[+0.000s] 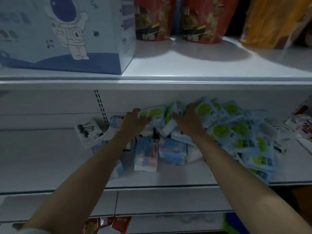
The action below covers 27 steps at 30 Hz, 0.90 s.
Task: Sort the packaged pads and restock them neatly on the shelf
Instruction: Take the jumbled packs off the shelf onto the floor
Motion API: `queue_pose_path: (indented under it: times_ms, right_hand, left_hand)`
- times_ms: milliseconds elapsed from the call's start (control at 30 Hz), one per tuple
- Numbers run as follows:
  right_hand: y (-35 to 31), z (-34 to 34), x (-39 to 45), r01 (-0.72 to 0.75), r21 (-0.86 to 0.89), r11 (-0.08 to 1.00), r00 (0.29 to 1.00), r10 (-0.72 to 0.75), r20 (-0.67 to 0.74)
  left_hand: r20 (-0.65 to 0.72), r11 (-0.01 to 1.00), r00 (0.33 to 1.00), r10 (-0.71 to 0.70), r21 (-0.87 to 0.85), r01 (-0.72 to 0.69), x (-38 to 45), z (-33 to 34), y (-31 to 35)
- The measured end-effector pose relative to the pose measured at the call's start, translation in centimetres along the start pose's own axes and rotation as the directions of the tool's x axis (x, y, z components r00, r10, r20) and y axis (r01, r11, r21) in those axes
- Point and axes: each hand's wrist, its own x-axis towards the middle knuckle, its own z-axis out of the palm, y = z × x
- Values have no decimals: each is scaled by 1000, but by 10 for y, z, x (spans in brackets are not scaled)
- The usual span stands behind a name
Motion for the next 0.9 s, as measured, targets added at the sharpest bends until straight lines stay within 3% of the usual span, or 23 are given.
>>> queue_pose_path:
  times_ms: [133, 333, 567, 733, 900]
  right_hand:
    - [11, 6, 16, 26, 28, 999, 996, -29, 81]
    - [15, 11, 29, 150, 23, 988, 985, -151, 81]
    - [9, 0, 28, 237, 110, 965, 964, -248, 100]
    - [5, -2, 20, 166, 292, 942, 959, -224, 176]
    - [-3, 18, -1, 17, 439, 898, 889, -214, 405]
  left_hand:
    - [36, 996, 995, -90, -12, 90, 21, 16, 3]
    - [-18, 980, 989, -144, -141, 140, 32, 23, 6]
    - [-266, 916, 958, -107, -401, -9, 18, 11, 17]
    - [-371, 818, 916, -155, -568, -91, -23, -9, 11]
    - [-481, 677, 805, -348, -723, -139, -99, -37, -15]
